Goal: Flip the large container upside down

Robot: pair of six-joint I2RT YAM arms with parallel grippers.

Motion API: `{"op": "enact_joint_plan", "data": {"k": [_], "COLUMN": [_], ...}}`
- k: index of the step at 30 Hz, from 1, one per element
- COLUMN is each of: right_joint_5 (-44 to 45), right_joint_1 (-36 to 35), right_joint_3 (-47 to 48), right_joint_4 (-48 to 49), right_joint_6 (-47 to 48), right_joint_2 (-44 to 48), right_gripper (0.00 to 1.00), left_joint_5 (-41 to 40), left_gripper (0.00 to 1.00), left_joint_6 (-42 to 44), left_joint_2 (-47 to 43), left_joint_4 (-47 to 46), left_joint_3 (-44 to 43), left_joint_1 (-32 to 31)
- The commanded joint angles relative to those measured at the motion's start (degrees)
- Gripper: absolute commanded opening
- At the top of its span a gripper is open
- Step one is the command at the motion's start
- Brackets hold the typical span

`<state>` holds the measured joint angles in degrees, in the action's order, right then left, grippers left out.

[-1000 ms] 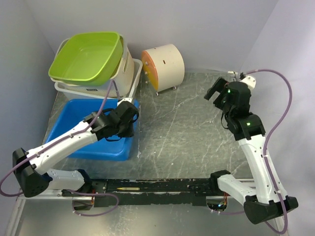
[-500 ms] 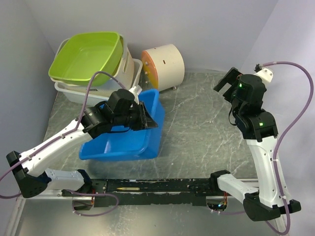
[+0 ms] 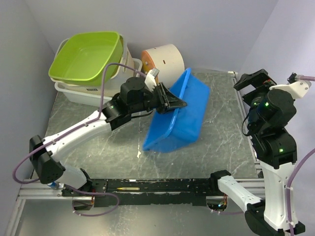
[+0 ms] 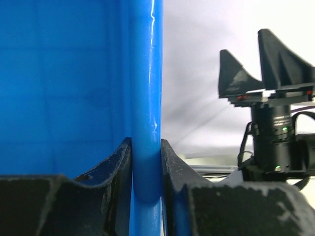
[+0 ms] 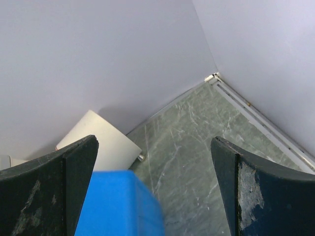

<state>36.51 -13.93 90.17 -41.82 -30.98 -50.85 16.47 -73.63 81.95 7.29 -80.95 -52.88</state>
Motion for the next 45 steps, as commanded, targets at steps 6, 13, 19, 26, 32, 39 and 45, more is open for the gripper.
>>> {"op": "enact_joint_plan", "data": {"k": [6,13,19,26,32,39,45], "right_joint_5": [2.2,2.1,1.4,0.0,-10.1,-14.0,-13.8], "right_joint_1": [0.1,0.2,0.2,0.2,0.2,0.2,0.2], "right_joint_3": [-1.0,-1.8,-3.2,-6.4,-7.1,-11.0,-12.0], "right_joint_4": [0.9,1.7,2.2,4.6,5.2,7.2,6.0], "right_joint_6": [1.4,1.7,2.0,1.5,5.7,5.9,5.4], "right_joint_2": [-1.3,-1.3,-1.5,0.0,-2.0,-0.9,-0.1], "right_gripper": [1.0,1.0,1.0,1.0,1.0,1.0,1.0], "left_joint_5": [3.6,0.7,-1.5,-5.5,-2.8,3.8,6.9], "left_gripper": [0.07,0.07,0.07,0.07,0.14,0.43,0.56], "left_joint_6": [-15.0,-25.2,-28.6,-31.1,-29.9,-18.4,-2.8], "left_joint_2": [3.4,2.6,0.2,-9.5,-17.5,-21.8,-19.6], "left_joint_4": [-30.9,-42.8,-43.1,-38.0,-30.0,-13.8,-2.7], "left_joint_3": [-2.4,6.7,13.8,25.7,34.3,35.3,33.7], "left_joint_1": [-1.2,-0.7,0.0,4.4,9.8,15.9,16.6]}}
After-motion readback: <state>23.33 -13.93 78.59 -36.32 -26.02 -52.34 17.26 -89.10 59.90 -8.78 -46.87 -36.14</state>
